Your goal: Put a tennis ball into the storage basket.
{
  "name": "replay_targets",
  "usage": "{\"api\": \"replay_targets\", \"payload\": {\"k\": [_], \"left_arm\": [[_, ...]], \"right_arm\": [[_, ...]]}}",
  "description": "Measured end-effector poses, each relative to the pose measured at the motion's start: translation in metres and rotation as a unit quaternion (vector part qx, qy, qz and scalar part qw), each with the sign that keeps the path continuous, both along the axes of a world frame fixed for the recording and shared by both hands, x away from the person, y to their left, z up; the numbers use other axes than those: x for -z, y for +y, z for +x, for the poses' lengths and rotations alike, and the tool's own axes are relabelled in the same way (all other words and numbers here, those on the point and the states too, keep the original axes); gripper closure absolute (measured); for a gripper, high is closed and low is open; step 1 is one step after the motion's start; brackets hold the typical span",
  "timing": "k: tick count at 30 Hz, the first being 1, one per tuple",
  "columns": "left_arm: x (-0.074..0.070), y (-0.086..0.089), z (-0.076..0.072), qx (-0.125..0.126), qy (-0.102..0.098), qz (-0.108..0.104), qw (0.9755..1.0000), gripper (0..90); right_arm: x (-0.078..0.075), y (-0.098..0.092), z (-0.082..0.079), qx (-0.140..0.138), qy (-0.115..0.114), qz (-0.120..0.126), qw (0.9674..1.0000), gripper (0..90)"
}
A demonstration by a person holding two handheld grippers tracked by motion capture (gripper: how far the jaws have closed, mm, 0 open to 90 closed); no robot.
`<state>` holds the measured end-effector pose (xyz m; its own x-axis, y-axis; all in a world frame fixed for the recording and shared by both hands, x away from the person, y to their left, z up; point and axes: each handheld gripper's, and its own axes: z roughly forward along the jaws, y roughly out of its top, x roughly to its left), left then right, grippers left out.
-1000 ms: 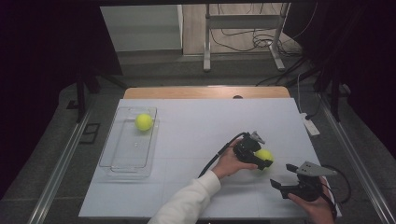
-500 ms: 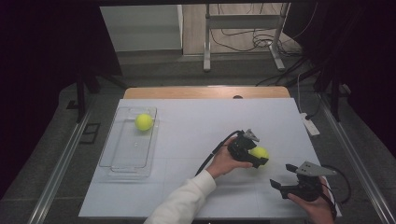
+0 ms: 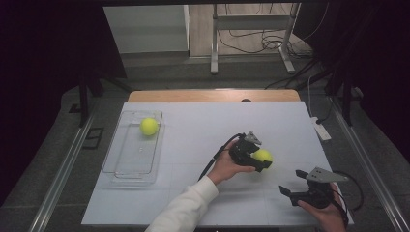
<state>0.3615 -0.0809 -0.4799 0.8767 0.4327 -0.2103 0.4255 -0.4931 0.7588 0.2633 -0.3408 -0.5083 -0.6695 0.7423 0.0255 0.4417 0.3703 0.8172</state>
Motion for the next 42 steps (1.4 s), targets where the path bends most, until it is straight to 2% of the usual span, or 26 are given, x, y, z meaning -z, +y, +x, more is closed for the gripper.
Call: {"api": "replay_targets", "payload": {"k": [9, 18, 23, 31, 36, 42], "left_arm": [[-0.004, 0.01, -0.004, -0.003, -0.004, -0.001, 1.0, 28.6], [-0.008, 0.025, -0.009, -0.017, -0.007, -0.011, 0.9998, 28.6], [-0.01, 0.044, -0.014, -0.026, -0.014, -0.005, 0.9996, 28.6], [-0.011, 0.078, -0.017, -0.054, -0.016, -0.018, 0.9982, 28.6], [-0.011, 0.091, -0.019, -0.062, -0.018, -0.021, 0.9977, 28.6], [-0.012, 0.094, -0.021, -0.067, -0.02, -0.029, 0.9971, 28.6]], "right_arm": [[0.0, 0.001, 0.0, -0.003, 0.002, -0.002, 1.0, 10.0], [0.0, 0.001, 0.0, 0.001, 0.002, -0.004, 1.0, 10.1], [0.0, 0.0, 0.0, 0.002, 0.001, -0.004, 1.0, 10.2], [0.0, 0.001, 0.0, 0.002, 0.002, -0.004, 1.0, 10.2], [0.001, 0.001, 0.001, 0.002, 0.001, -0.004, 1.0, 10.2], [0.0, 0.001, 0.0, 0.002, 0.001, -0.006, 1.0, 10.2]]}}
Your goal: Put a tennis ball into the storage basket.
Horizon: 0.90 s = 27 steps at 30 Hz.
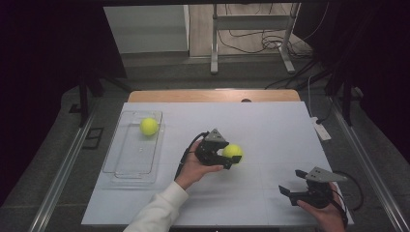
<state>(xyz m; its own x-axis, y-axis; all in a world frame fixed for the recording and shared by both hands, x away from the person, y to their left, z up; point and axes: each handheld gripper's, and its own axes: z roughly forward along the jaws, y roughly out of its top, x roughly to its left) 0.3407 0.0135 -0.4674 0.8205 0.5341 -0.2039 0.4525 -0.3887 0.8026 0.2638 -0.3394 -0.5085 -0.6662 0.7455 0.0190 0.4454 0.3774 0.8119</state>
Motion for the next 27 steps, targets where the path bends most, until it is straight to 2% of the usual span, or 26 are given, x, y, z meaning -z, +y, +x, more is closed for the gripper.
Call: {"api": "replay_targets", "payload": {"k": [14, 27], "left_arm": [[-0.006, 0.001, -0.003, -0.001, -0.011, -0.009, 0.9999, 28.6], [-0.015, 0.012, -0.007, -0.014, -0.026, -0.014, 0.9995, 28.6]], "right_arm": [[0.0, -0.001, 0.0, 0.001, 0.0, 0.0, 1.0, 10.2], [0.0, -0.001, 0.0, 0.003, -0.001, 0.002, 1.0, 10.2]]}}
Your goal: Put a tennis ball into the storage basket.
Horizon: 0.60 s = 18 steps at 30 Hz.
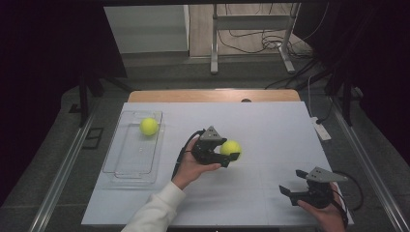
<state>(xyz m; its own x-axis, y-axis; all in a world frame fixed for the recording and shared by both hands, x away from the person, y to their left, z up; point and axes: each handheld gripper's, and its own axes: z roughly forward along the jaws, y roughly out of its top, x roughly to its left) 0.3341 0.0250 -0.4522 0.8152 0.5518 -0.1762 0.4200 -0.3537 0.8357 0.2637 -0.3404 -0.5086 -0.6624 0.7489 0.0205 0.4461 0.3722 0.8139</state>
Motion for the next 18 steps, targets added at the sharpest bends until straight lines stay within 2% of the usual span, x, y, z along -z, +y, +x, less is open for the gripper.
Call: {"api": "replay_targets", "payload": {"k": [11, 18], "left_arm": [[-0.01, 0.016, -0.004, -0.018, -0.013, -0.003, 0.9998, 28.6], [-0.011, 0.027, -0.005, -0.028, -0.02, -0.002, 0.9994, 28.5]], "right_arm": [[0.0, 0.001, 0.0, 0.0, 0.001, 0.001, 1.0, 10.2], [0.0, 0.001, 0.0, 0.001, 0.0, 0.0, 1.0, 10.2]]}}
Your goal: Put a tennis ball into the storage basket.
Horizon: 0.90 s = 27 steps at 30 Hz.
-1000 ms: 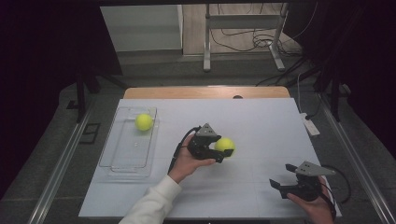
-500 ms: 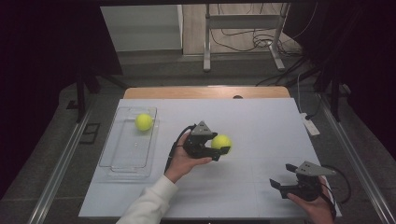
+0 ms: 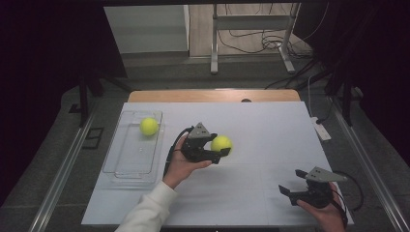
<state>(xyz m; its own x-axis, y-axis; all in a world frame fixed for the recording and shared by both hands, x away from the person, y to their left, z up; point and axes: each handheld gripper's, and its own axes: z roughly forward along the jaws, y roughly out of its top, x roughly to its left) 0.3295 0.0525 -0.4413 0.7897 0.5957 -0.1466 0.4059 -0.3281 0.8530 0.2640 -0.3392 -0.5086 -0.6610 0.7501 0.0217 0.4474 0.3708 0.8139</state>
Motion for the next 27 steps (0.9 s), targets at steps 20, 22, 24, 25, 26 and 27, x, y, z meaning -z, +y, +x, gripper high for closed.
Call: {"api": "replay_targets", "payload": {"k": [20, 22, 24, 25, 26, 27], "left_arm": [[-0.009, 0.016, 0.0, -0.02, -0.011, -0.011, 0.9997, 28.5], [-0.01, 0.018, 0.0, -0.022, -0.013, -0.013, 0.9996, 28.5], [-0.011, 0.021, 0.001, -0.025, -0.015, -0.012, 0.9995, 28.5], [-0.011, 0.022, 0.001, -0.027, -0.014, -0.013, 0.9994, 28.5], [-0.011, 0.023, 0.001, -0.028, -0.015, -0.012, 0.9994, 28.5], [-0.012, 0.024, 0.001, -0.029, -0.016, -0.011, 0.9994, 28.5]], "right_arm": [[0.0, -0.002, 0.0, 0.004, -0.002, -0.001, 1.0, 10.3], [0.0, -0.002, 0.0, 0.005, -0.002, -0.001, 1.0, 10.3], [0.0, -0.002, 0.0, 0.004, -0.002, -0.002, 1.0, 10.3], [0.0, -0.002, 0.0, 0.004, -0.002, -0.001, 1.0, 10.3], [0.0, -0.002, 0.0, 0.004, -0.002, -0.001, 1.0, 10.3], [0.0, -0.002, 0.0, 0.006, -0.003, -0.004, 1.0, 10.3]]}}
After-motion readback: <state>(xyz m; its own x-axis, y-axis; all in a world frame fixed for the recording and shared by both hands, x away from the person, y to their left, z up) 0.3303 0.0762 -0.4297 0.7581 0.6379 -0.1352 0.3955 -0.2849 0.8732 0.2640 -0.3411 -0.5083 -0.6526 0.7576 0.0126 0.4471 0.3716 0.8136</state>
